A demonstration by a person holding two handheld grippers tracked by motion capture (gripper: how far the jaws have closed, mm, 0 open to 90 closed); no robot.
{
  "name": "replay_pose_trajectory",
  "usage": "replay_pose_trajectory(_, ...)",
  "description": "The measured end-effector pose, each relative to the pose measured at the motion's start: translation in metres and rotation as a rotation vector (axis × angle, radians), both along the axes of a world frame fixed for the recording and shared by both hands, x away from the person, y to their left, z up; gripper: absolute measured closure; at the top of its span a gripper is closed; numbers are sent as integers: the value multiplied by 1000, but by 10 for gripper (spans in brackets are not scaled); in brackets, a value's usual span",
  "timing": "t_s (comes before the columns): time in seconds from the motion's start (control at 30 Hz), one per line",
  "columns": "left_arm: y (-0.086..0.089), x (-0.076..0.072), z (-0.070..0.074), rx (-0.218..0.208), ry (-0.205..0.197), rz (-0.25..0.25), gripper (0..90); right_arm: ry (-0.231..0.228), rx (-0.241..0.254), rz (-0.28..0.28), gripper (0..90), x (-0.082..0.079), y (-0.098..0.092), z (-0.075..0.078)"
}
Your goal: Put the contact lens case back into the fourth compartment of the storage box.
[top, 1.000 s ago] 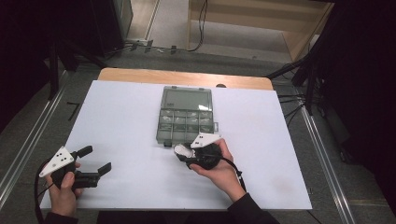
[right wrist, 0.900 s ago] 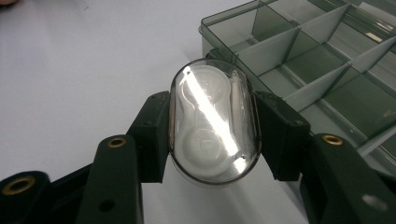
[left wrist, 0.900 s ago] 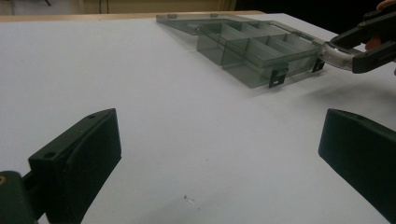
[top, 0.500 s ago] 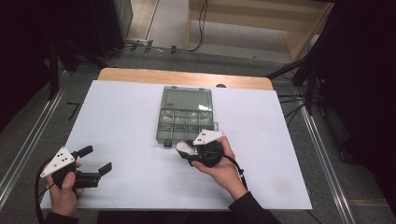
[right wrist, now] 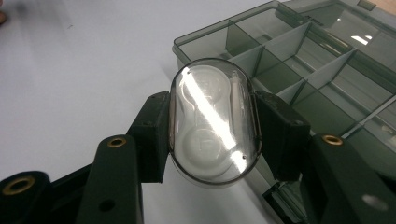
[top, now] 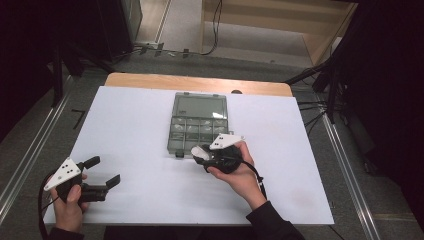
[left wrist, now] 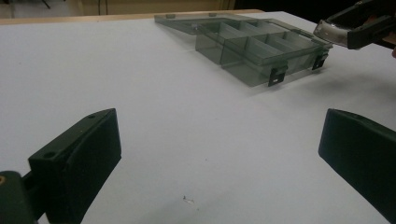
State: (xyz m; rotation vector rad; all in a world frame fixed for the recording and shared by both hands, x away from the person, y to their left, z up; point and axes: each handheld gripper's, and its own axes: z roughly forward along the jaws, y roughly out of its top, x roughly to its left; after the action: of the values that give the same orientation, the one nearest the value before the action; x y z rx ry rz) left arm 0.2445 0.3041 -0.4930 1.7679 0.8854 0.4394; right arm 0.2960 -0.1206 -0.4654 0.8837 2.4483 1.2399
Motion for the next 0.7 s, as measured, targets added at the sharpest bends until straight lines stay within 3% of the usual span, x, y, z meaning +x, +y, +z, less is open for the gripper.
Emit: replay_pose_trajectory(0.7, 0, 0, 0, -2, -1, -5, 0, -6, -11, -37, 467, 14, -9, 8)
